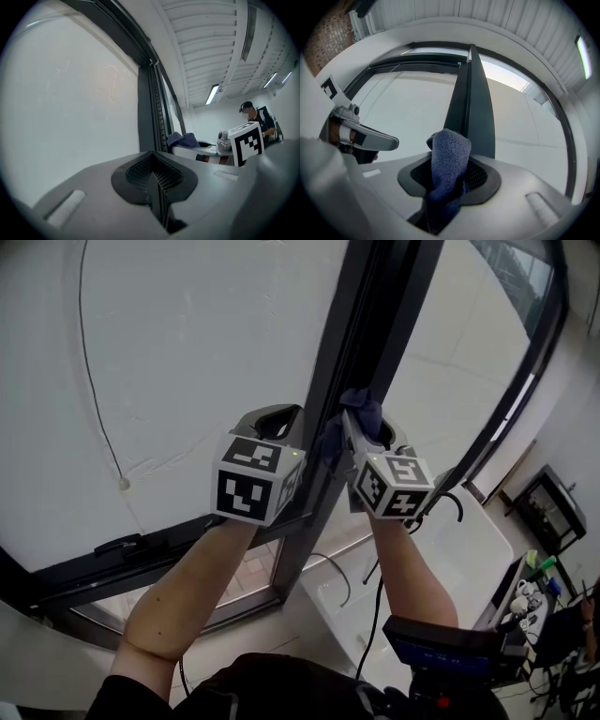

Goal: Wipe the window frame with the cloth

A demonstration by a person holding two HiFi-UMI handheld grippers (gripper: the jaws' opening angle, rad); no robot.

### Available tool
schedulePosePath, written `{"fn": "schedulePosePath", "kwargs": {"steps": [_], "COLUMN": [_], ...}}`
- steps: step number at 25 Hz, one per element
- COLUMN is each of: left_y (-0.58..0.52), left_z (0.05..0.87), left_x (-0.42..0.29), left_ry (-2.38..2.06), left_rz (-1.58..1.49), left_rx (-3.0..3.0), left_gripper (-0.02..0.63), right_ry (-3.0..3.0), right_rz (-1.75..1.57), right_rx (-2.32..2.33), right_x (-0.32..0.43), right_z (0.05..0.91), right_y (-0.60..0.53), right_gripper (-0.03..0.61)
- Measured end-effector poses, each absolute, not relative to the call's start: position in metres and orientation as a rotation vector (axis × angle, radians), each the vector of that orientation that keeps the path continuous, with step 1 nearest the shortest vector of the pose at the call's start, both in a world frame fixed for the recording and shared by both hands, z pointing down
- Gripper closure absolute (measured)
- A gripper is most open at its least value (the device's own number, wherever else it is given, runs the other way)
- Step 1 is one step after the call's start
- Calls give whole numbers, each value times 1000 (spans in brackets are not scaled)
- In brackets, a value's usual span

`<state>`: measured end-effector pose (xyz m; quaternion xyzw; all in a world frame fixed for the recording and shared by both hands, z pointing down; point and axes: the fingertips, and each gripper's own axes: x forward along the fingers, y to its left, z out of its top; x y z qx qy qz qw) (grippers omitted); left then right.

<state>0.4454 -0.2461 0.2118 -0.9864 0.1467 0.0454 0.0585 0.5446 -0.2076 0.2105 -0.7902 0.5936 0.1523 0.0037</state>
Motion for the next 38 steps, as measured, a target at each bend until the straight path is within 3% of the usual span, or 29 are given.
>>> {"fn": "schedulePosePath", "kwargs": {"steps": [38], "left_y": [-252], "left_z": [386], "left_x": [476], "left_ry": [664], "left_rz": [-169], "left_rx": [-3121], "left_gripper": [620], "right_ry": [2064], "right_rz": [107], "right_rx": [-2432], "right_x": [550], "right_z": [397], "right_y": [-215], "right_gripper": [439]}}
